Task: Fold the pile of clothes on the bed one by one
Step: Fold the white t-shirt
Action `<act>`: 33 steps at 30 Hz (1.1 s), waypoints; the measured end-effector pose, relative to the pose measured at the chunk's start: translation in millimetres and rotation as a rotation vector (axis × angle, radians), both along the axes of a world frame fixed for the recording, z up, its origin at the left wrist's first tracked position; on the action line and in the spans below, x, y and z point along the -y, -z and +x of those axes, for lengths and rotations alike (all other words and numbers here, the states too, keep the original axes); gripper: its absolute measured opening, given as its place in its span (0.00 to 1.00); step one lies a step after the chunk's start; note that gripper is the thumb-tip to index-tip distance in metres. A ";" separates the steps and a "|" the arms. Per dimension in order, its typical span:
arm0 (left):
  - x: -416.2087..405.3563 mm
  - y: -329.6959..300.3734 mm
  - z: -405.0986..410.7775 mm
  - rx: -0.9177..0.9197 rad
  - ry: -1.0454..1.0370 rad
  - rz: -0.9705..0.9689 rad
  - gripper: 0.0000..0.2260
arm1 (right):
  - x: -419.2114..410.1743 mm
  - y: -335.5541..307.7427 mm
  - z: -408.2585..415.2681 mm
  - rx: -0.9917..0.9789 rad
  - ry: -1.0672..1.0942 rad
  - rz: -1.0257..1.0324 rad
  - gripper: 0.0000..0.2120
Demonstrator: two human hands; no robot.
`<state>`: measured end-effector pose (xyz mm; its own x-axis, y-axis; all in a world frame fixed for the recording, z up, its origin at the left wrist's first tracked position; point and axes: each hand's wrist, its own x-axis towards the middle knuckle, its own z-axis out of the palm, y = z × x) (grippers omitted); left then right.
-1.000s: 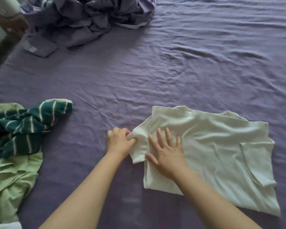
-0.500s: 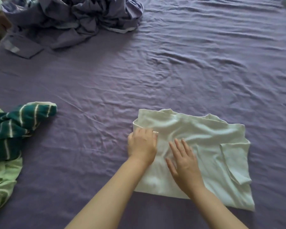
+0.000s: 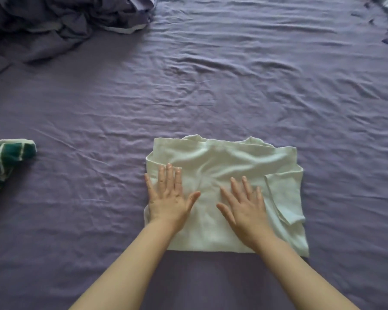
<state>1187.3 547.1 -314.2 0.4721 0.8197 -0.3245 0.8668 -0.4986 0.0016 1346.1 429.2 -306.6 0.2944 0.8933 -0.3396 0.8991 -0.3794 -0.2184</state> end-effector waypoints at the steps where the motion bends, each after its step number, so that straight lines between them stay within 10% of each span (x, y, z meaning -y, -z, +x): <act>1: 9.0 -6.6 10.5 0.030 0.002 -0.005 0.34 | 3.5 -9.0 11.5 -0.013 0.059 0.078 0.24; 9: 87.8 -42.7 134.3 0.793 -0.258 -0.609 0.14 | 43.3 -26.2 97.4 -0.195 0.781 0.225 0.18; 19: 86.9 -62.8 179.1 1.053 -0.680 -1.188 0.11 | 46.6 -32.9 102.6 -0.809 0.843 0.444 0.22; 26: 58.3 -61.1 156.5 1.023 -0.612 -1.038 0.11 | 26.0 -51.4 76.1 -1.280 0.831 0.433 0.25; 33: 29.9 -60.6 104.9 1.094 -0.677 -0.798 0.07 | 4.1 -61.4 45.1 -1.059 0.693 0.466 0.23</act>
<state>1292.1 517.2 -253.6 0.3854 0.7587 -0.5252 0.3180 0.4251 0.8475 1391.2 425.1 -245.2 0.5155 0.7624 -0.3912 -0.1259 -0.3841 -0.9147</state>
